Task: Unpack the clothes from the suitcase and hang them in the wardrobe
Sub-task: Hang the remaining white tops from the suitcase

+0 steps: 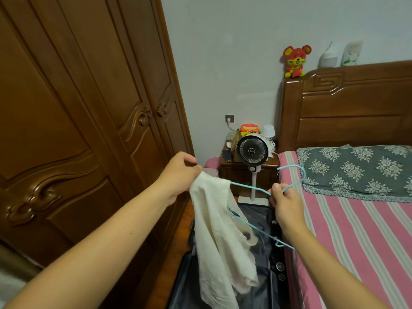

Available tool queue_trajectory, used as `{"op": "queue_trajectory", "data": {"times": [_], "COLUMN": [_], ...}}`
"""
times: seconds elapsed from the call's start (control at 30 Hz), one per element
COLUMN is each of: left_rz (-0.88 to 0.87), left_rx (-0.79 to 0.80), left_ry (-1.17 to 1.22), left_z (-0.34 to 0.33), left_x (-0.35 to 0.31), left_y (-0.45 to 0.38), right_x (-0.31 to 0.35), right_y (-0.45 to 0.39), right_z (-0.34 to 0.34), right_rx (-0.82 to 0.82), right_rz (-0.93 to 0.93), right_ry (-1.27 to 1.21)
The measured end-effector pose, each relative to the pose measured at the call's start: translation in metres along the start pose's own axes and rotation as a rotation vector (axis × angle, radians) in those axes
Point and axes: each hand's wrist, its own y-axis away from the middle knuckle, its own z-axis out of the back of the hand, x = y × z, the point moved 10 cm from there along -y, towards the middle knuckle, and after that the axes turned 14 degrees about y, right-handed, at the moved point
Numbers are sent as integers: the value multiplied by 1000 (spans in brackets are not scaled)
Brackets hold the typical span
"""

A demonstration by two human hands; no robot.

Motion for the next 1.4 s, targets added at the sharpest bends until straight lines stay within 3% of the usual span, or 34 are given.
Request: {"op": "queue_trajectory", "data": {"times": [0.2, 0.27, 0.4, 0.47, 0.53, 0.57, 0.6, 0.67, 0.73, 0.8, 0.9, 0.93, 1.0, 1.1, 1.2, 1.27, 1.4], "left_rz": [-71, -80, -125, -244, -465, -616, -749, -899, -832, -773, -665, -648, -661, -759, -887, -950, -890], "left_rx": [300, 289, 73, -38, -194, -239, -211, -4, 145, 54, -107, -106, -84, -54, 23, 29, -45], "left_ry": [18, 13, -71, -454, -1000, -1120, -1137, -1068, -1015, -971, -832, -785, -693, -625, -628, -734, -984], "left_z": [-37, -39, -13, 1, 5, -1, -13, -47, -69, -63, -34, -30, -26, -21, -18, -6, 57], "left_x": [-14, -13, -13, -26, -47, -60, -71, -78, -72, -74, -78, -79, -84, -96, -105, -106, -81], "left_y": [24, 26, 28, 37, 52, 63, 71, 78, 68, 55, 42, 42, 47, 57, 65, 65, 42], "right_x": [33, 39, 29, 31, 43, 55, 70, 104, 138, 167, 187, 174, 129, 50, 33, 25, 27], "right_y": [9, 12, 13, 12, 9, 7, 6, -1, -11, -14, 31, 54, 71, 69, 78, 75, 46], "right_z": [-22, -19, -5, -5, -7, -7, -7, -13, -18, -12, 27, 25, -12, -85, -128, -127, -56], "right_rx": [140, 96, -26, -27, -4, 5, 18, 46, 84, 32, -364, -381, -149, 399, 679, 697, 381], "right_rz": [72, 93, -20, -10, 54, 108, 170, 283, 354, 479, 765, 813, 740, 437, 451, 550, 801], "right_ry": [149, 178, -94, -92, -33, 16, 69, 162, 249, 372, 376, 343, 347, 394, 441, 614, 846]}}
